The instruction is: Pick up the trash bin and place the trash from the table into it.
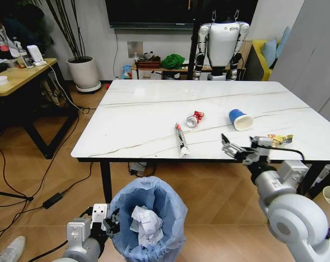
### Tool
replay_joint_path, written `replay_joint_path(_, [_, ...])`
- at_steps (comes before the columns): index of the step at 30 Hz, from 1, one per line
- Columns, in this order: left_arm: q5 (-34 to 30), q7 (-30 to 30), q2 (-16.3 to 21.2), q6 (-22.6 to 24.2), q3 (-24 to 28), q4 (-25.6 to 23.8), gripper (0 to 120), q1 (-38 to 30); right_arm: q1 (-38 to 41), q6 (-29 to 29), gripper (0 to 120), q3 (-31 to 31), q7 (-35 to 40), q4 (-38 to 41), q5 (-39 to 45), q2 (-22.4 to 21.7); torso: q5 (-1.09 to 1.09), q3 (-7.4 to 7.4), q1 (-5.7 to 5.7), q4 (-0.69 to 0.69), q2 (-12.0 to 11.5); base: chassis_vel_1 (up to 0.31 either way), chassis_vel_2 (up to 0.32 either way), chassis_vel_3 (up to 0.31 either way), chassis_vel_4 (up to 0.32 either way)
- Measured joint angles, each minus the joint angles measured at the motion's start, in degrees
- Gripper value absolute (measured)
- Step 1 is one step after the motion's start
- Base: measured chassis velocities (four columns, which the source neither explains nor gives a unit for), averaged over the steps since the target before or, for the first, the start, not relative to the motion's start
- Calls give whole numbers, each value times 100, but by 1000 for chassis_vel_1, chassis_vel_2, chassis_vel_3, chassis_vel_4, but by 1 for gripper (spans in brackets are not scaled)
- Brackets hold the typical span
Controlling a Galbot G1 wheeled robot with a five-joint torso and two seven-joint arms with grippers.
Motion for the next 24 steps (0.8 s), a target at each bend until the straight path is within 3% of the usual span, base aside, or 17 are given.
replay_joint_path(7, [118, 41, -54, 0, -14, -24, 0, 78, 968, 118, 100, -592, -498, -576, 325, -424, -2, 0, 0, -1, 0, 0, 0, 0, 0])
replay_joint_path(10, [211, 80, -92, 0, -10, -31, 0, 101, 1598, 0, 100, -984, -763, -969, 901, -580, 0, 0, 0, 1, -1, 0, 0, 0, 0])
replay_joint_path(14, [224, 125, -47, 0, 25, -17, 0, 56, 1989, -155, 100, -1052, -1239, -1472, 1173, -727, -1, 0, 0, -1, -1, 0, 0, 0, 0])
replay_joint_path(24, [238, 158, 24, 0, 119, 23, 0, 14, 2745, -444, 100, -1324, -1533, -2402, 1254, -836, 0, 0, 0, -1, -1, 0, 0, 0, 0])
